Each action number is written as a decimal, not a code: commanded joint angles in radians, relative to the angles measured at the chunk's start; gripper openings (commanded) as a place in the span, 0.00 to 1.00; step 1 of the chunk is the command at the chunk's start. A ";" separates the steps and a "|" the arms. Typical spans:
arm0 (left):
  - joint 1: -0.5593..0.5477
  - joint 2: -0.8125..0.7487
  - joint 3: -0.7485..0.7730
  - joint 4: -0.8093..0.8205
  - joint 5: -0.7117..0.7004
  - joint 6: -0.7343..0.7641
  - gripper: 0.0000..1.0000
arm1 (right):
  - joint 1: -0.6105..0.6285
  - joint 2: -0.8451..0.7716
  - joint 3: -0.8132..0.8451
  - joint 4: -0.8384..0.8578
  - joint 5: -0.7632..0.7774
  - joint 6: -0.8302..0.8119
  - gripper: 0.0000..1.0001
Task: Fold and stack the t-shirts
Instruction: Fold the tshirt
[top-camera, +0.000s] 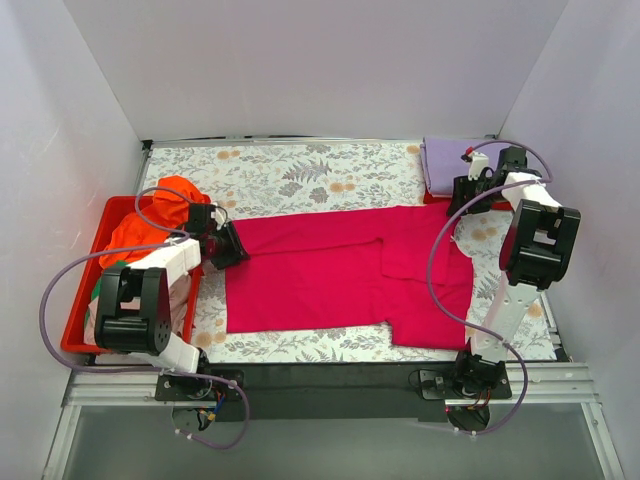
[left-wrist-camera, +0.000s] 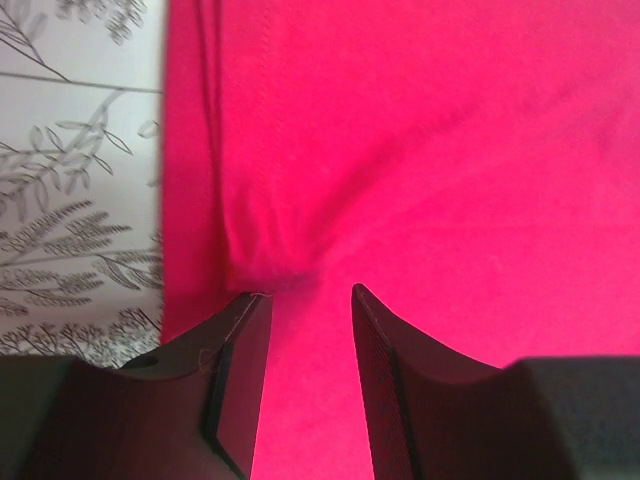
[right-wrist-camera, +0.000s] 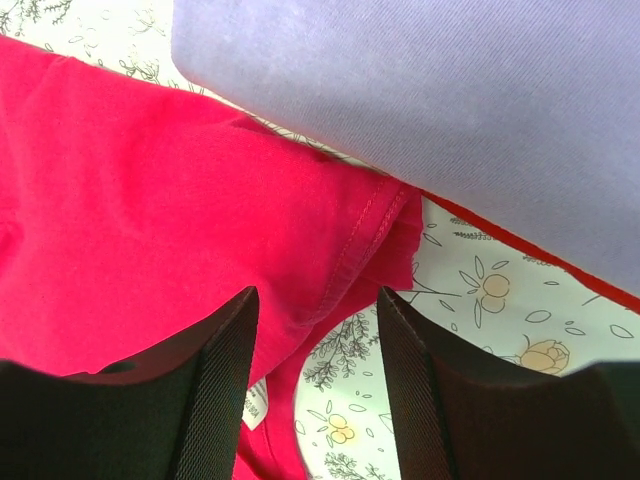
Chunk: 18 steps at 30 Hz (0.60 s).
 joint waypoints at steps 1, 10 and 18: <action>-0.007 0.017 0.054 -0.019 -0.089 -0.011 0.36 | 0.000 0.009 0.036 0.032 -0.018 0.021 0.56; -0.008 0.038 0.073 -0.018 -0.152 -0.020 0.27 | 0.000 0.017 0.033 0.038 -0.032 0.026 0.50; -0.008 0.034 0.071 -0.018 -0.168 -0.013 0.07 | 0.000 0.017 0.030 0.041 -0.046 0.024 0.33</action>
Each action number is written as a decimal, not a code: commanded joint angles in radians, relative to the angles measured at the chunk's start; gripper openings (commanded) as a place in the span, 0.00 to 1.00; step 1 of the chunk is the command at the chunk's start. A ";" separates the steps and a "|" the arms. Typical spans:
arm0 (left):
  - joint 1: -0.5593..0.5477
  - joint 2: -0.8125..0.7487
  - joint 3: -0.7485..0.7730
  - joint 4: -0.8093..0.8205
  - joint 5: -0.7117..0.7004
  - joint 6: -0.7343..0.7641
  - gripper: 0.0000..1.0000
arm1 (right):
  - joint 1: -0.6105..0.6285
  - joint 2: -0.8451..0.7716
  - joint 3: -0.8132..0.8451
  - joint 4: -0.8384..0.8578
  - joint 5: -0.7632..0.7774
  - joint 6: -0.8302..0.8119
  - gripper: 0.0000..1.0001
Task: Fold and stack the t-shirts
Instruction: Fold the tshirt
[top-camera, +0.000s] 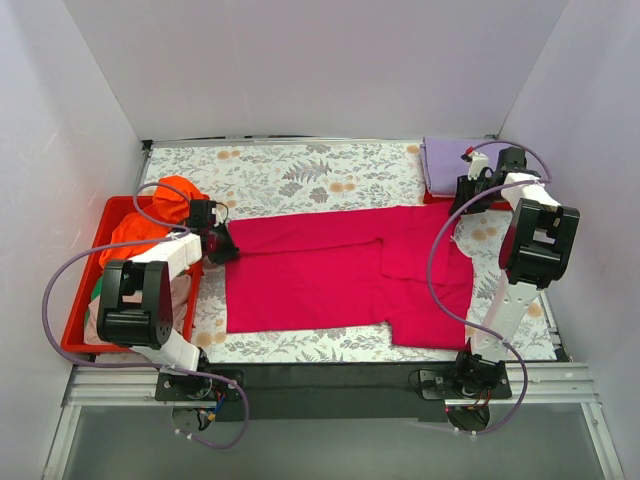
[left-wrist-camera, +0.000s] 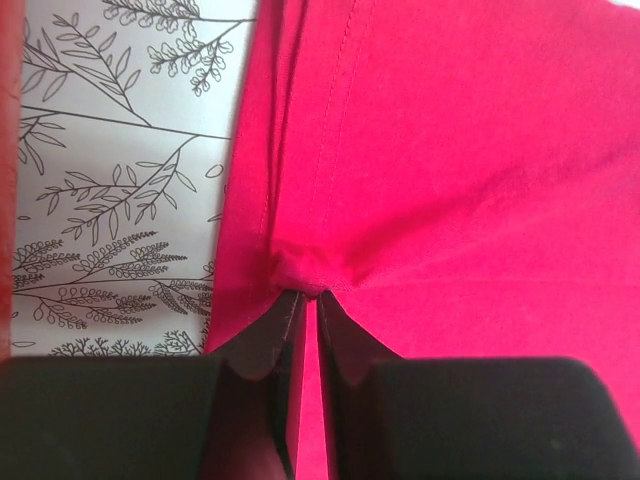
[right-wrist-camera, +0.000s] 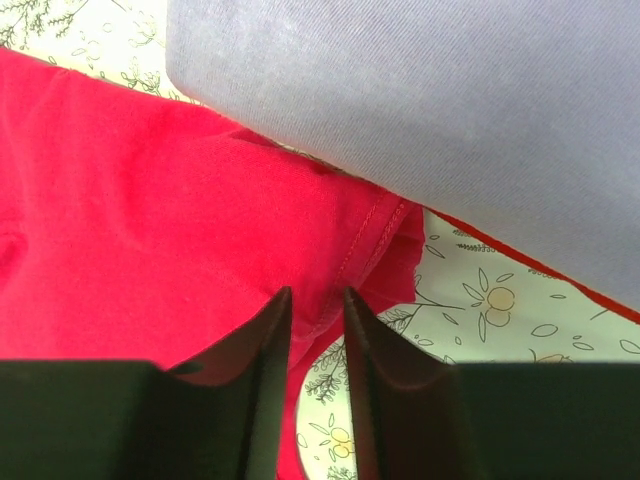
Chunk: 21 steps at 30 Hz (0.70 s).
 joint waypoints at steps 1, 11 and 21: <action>-0.004 -0.036 0.011 0.001 -0.039 0.010 0.06 | 0.000 0.000 0.028 0.020 -0.032 0.000 0.28; -0.004 -0.046 0.008 -0.005 -0.069 0.023 0.02 | -0.001 0.013 0.044 0.049 0.011 0.034 0.46; -0.004 -0.060 0.001 -0.006 -0.066 0.027 0.01 | -0.001 0.043 0.019 0.130 0.049 0.057 0.60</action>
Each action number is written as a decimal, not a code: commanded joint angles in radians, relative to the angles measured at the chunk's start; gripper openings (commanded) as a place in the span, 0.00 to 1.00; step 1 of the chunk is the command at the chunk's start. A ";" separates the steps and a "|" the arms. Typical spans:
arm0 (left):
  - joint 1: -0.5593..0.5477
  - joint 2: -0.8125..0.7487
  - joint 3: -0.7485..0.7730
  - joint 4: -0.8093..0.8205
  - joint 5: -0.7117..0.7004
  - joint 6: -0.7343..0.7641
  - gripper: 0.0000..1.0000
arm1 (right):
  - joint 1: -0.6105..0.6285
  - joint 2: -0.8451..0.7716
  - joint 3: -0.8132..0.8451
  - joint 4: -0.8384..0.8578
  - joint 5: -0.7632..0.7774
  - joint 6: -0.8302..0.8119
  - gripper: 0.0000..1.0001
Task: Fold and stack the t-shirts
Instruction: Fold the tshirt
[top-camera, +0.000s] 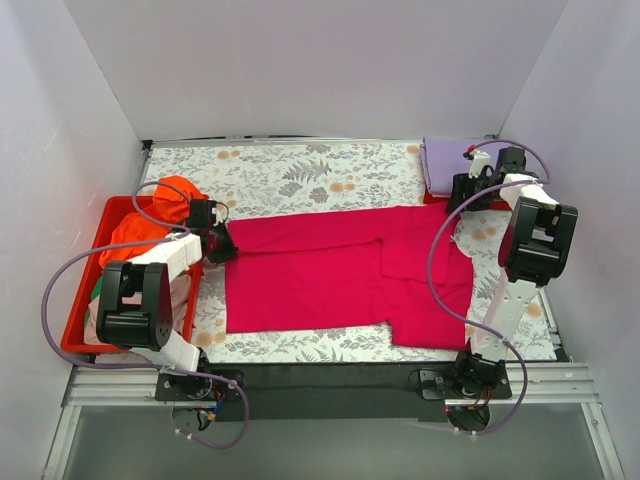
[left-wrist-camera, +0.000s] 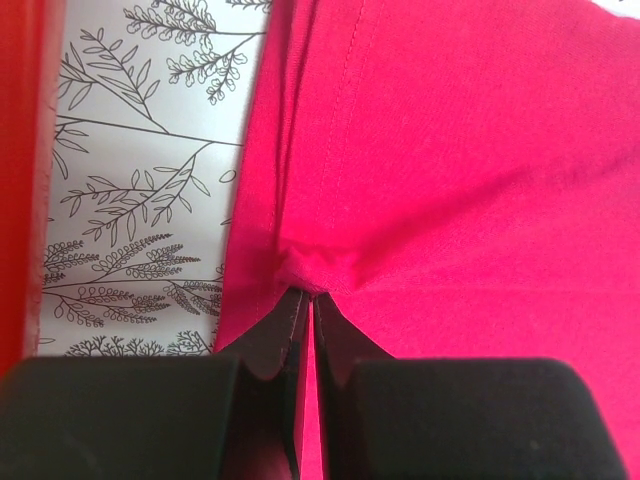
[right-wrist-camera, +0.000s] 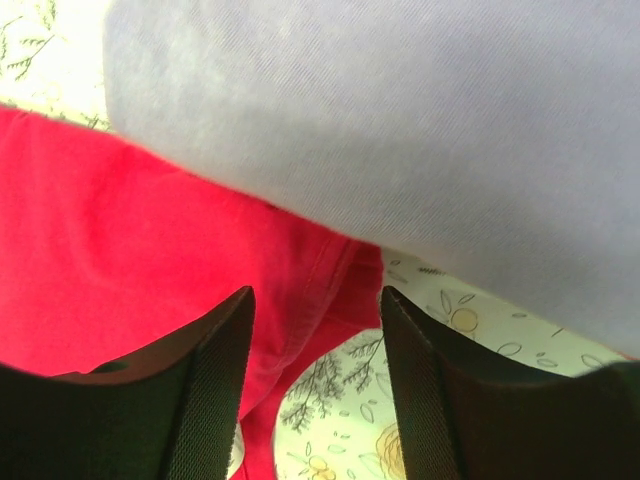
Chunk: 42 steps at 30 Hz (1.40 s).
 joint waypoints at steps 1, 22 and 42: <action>-0.003 -0.050 0.001 -0.007 -0.029 0.015 0.01 | -0.001 0.026 0.011 0.060 0.015 0.007 0.64; -0.002 -0.056 -0.012 0.005 -0.031 0.015 0.00 | -0.006 -0.014 -0.092 0.100 0.032 -0.051 0.01; -0.002 0.006 0.034 0.013 -0.002 0.006 0.00 | -0.005 -0.252 -0.089 0.120 0.026 -0.082 0.01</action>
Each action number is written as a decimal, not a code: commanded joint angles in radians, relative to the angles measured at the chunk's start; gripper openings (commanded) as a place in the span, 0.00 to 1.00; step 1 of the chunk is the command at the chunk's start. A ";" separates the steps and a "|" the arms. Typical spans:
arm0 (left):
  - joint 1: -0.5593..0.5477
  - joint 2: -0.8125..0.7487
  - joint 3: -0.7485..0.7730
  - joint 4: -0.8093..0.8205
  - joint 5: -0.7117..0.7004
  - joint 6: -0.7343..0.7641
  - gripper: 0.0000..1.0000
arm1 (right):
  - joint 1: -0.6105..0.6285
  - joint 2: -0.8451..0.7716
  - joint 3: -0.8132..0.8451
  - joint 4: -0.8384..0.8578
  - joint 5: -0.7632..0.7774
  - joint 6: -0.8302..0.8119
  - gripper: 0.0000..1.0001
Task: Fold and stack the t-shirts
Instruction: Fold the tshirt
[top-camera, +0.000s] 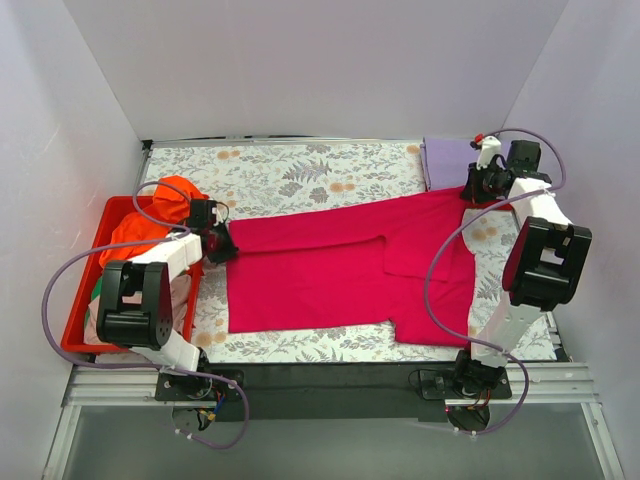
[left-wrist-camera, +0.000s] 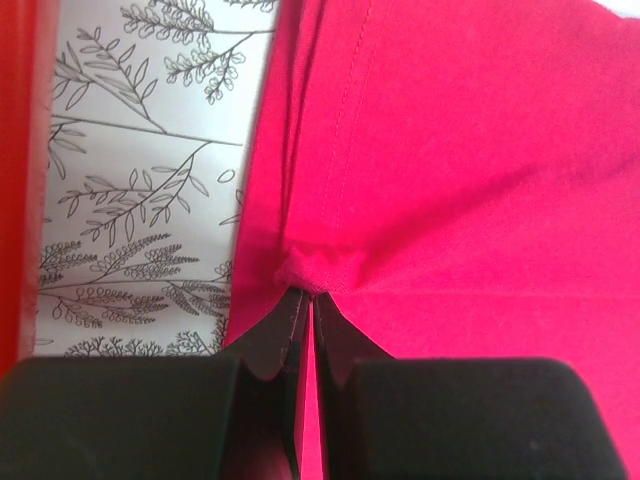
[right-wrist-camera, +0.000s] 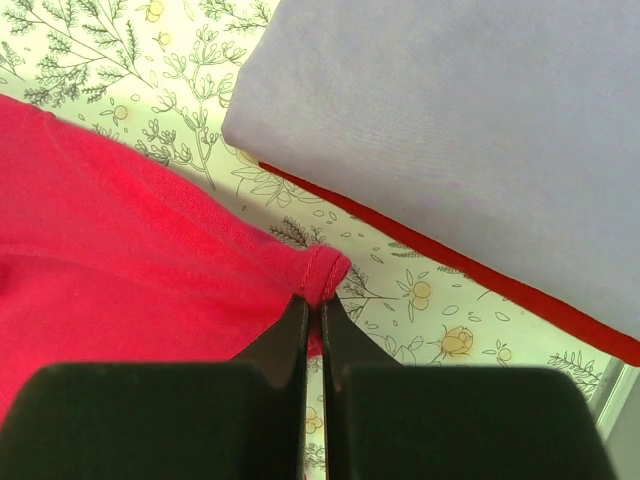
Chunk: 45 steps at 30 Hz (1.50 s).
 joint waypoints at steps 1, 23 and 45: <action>-0.001 0.019 0.058 0.010 0.003 0.003 0.00 | -0.003 -0.007 0.051 0.022 0.017 -0.020 0.01; -0.001 0.278 0.302 0.007 0.074 -0.031 0.00 | 0.058 0.233 0.481 -0.010 0.162 0.029 0.01; -0.001 0.093 0.347 0.027 0.137 0.086 0.45 | 0.098 0.175 0.480 0.001 0.391 0.013 0.47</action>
